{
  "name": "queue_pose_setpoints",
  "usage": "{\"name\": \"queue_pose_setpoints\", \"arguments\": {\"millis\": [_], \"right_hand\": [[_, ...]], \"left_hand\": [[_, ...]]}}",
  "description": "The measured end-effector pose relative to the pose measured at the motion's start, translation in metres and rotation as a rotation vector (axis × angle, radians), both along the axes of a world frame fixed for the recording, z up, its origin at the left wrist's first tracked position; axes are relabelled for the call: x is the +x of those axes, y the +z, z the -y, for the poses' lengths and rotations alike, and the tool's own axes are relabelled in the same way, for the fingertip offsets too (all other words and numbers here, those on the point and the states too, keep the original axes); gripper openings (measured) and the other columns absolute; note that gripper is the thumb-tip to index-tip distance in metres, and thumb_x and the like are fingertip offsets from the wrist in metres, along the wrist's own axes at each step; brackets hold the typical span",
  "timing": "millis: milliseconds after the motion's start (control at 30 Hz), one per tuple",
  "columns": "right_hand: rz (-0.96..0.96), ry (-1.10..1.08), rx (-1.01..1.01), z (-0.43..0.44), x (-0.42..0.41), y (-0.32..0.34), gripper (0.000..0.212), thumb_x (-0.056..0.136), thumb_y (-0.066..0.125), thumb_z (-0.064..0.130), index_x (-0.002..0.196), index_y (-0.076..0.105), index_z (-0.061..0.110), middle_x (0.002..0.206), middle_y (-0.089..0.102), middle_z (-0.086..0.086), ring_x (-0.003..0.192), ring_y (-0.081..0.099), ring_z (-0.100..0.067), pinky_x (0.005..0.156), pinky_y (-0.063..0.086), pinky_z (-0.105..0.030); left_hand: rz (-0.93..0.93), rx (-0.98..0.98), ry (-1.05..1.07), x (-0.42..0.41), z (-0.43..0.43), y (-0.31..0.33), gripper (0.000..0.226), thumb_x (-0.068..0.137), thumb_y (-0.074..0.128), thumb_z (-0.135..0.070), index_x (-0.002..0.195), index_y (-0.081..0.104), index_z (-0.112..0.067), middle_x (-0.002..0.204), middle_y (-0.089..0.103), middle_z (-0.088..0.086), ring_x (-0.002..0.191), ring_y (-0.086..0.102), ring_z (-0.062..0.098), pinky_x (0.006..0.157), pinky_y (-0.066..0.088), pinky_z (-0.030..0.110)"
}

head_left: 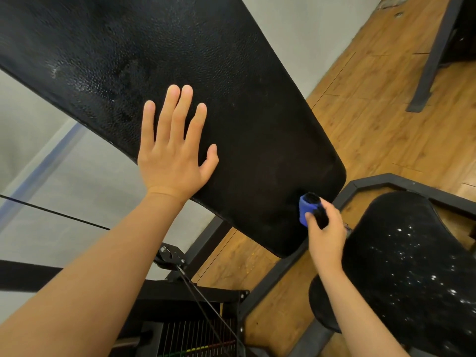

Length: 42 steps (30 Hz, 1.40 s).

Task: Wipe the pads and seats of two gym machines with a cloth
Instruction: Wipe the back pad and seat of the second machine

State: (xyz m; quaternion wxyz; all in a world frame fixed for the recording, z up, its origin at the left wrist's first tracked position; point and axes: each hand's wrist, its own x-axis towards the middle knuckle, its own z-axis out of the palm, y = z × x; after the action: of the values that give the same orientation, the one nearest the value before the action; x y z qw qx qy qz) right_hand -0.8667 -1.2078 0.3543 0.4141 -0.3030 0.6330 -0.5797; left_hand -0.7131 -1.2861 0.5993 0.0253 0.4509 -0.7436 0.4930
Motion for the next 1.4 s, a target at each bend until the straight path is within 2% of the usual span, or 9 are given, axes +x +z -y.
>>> {"name": "queue_pose_setpoints", "arguments": {"millis": [267, 500, 667, 733, 867, 1067, 1267, 1333, 1400], "right_hand": [[0.113, 0.278, -0.006, -0.068, 0.064, -0.009, 0.034, 0.082, 0.071, 0.014, 0.108, 0.060, 0.033, 0.106, 0.061, 0.014, 0.100, 0.058, 0.005, 0.077, 0.049, -0.012], [0.225, 0.061, 0.160, -0.059, 0.045, -0.028, 0.032, 0.084, 0.069, 0.013, 0.113, 0.061, 0.020, 0.105, 0.063, 0.008, 0.100, 0.058, -0.004, 0.078, 0.042, -0.013], [0.246, -0.078, 0.200, -0.038, 0.026, -0.023, 0.026, 0.086, 0.067, 0.012, 0.111, 0.062, 0.015, 0.103, 0.066, -0.001, 0.103, 0.063, -0.017, 0.086, 0.048, -0.030], [0.258, -0.058, 0.160, -0.034, 0.031, -0.004, 0.023, 0.085, 0.068, 0.012, 0.108, 0.063, 0.015, 0.100, 0.067, 0.000, 0.097, 0.063, -0.012, 0.085, 0.051, -0.028], [0.228, -0.015, 0.071, -0.028, 0.052, 0.043, 0.023, 0.084, 0.070, 0.015, 0.105, 0.062, 0.018, 0.095, 0.065, 0.008, 0.089, 0.061, 0.004, 0.071, 0.047, -0.010], [0.149, 0.036, -0.084, 0.015, 0.045, 0.111, 0.022, 0.083, 0.071, 0.021, 0.103, 0.061, 0.023, 0.096, 0.062, 0.012, 0.090, 0.060, 0.002, 0.074, 0.048, -0.010], [0.127, -0.056, -0.076, 0.047, 0.007, 0.121, 0.014, 0.085, 0.070, 0.017, 0.095, 0.060, 0.017, 0.087, 0.062, 0.006, 0.079, 0.059, -0.004, 0.063, 0.044, -0.006], [0.138, -0.086, -0.006, 0.050, -0.007, 0.112, 0.017, 0.086, 0.068, 0.016, 0.101, 0.060, 0.014, 0.089, 0.062, 0.004, 0.082, 0.059, -0.008, 0.070, 0.047, -0.009], [0.156, -0.088, 0.107, 0.051, -0.019, 0.099, 0.024, 0.087, 0.067, 0.016, 0.109, 0.059, 0.014, 0.100, 0.064, -0.001, 0.094, 0.062, -0.014, 0.084, 0.051, -0.025]], "left_hand": [[-0.003, -0.015, -0.015, 0.003, -0.001, -0.001, 0.056, 0.093, 0.039, -0.042, 0.140, 0.041, -0.011, 0.154, 0.030, 0.014, 0.145, 0.023, 0.031, 0.118, 0.012, 0.049], [-0.005, -0.010, -0.020, 0.003, -0.001, -0.002, 0.057, 0.094, 0.039, -0.042, 0.141, 0.039, -0.011, 0.155, 0.029, 0.014, 0.145, 0.022, 0.031, 0.118, 0.009, 0.048], [-0.006, -0.004, -0.012, 0.002, 0.000, -0.001, 0.057, 0.094, 0.038, -0.042, 0.142, 0.038, -0.011, 0.155, 0.028, 0.014, 0.145, 0.021, 0.031, 0.118, 0.010, 0.049], [-0.005, 0.002, -0.002, 0.002, 0.000, -0.001, 0.057, 0.094, 0.037, -0.043, 0.142, 0.037, -0.011, 0.156, 0.027, 0.014, 0.146, 0.020, 0.030, 0.118, 0.009, 0.049], [-0.005, 0.036, 0.021, 0.003, -0.003, -0.003, 0.059, 0.095, 0.035, -0.044, 0.144, 0.034, -0.011, 0.157, 0.024, 0.014, 0.146, 0.016, 0.030, 0.118, 0.004, 0.046], [0.013, 0.048, 0.025, 0.003, 0.001, -0.001, 0.060, 0.094, 0.034, -0.044, 0.144, 0.033, -0.011, 0.156, 0.024, 0.015, 0.146, 0.014, 0.030, 0.118, 0.003, 0.046], [0.007, 0.055, 0.014, 0.005, 0.000, -0.001, 0.062, 0.093, 0.038, -0.043, 0.145, 0.033, -0.011, 0.157, 0.023, 0.015, 0.147, 0.013, 0.029, 0.119, 0.004, 0.047], [0.008, 0.052, 0.019, 0.004, 0.000, -0.001, 0.061, 0.094, 0.038, -0.044, 0.145, 0.033, -0.011, 0.157, 0.022, 0.014, 0.147, 0.013, 0.029, 0.119, 0.005, 0.047], [0.004, 0.049, 0.023, 0.004, -0.001, -0.001, 0.060, 0.094, 0.037, -0.044, 0.144, 0.034, -0.011, 0.157, 0.021, 0.014, 0.147, 0.012, 0.028, 0.119, 0.006, 0.047]]}}
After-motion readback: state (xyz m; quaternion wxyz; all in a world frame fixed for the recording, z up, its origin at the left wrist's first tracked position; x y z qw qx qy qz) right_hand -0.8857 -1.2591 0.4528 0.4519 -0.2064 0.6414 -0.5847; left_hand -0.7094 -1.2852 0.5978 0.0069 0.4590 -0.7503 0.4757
